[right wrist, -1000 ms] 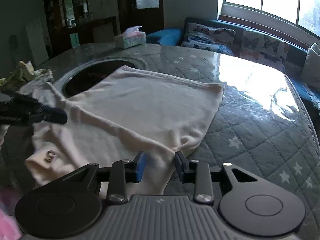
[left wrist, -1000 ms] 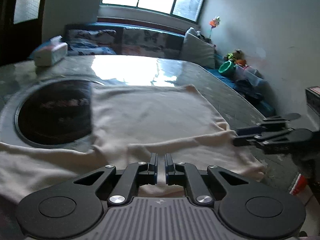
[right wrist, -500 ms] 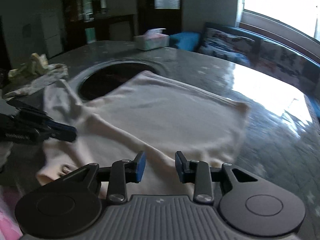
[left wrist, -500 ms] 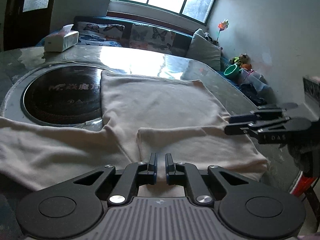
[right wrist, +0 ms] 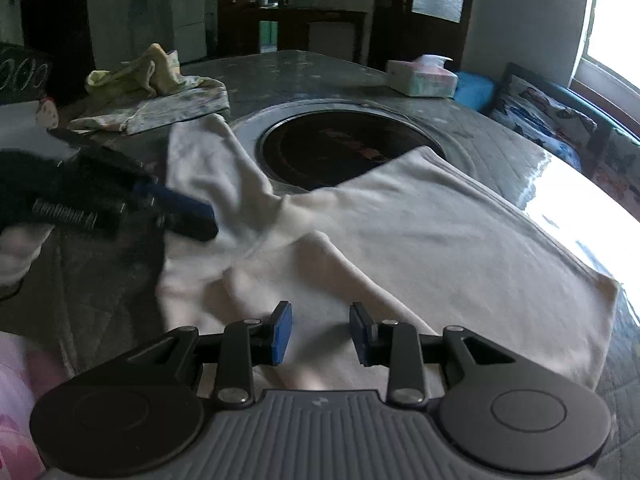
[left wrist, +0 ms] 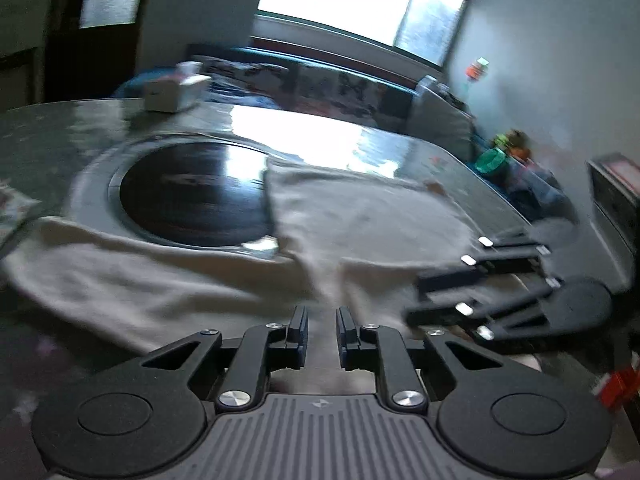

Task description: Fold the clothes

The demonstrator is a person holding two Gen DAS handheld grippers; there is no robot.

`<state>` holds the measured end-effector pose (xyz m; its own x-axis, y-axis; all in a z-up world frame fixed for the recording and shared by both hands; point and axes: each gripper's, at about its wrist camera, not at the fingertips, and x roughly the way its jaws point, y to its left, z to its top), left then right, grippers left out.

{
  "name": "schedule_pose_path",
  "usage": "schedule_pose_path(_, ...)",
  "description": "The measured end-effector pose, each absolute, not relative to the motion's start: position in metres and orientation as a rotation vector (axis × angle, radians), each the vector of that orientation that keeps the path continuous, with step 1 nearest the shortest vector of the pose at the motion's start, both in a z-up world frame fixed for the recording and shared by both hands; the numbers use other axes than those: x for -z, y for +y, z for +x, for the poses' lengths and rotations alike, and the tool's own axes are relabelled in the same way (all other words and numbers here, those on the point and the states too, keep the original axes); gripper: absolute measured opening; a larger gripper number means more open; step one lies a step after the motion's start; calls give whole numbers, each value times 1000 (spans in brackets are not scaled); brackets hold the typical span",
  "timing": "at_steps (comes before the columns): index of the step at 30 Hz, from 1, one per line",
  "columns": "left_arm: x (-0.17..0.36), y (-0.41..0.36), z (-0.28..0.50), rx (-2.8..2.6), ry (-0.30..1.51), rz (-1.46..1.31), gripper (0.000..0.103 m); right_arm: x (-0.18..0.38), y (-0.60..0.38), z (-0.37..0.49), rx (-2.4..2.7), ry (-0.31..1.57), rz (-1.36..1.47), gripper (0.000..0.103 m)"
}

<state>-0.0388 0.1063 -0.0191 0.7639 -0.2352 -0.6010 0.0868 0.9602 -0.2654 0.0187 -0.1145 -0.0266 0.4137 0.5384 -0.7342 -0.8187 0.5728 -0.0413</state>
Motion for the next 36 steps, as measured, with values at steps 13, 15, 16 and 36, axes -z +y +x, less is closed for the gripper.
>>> schedule_pose_path(13, 20, 213, -39, -355, 641, -321, 40, 26, -92, 33, -908, 732, -400, 32)
schedule_pose_path(15, 23, 222, -35, -404, 640, -315, 40, 21, -94, 30, -907, 719, -401, 32)
schedule_pose_path(16, 25, 226, -32, -426, 642, -317, 40, 17, -96, 27, -910, 710, -400, 32)
schedule_pose_path(36, -3, 221, -18, -303, 544, -449, 8, -10, -149, -1, -821, 626, -287, 39)
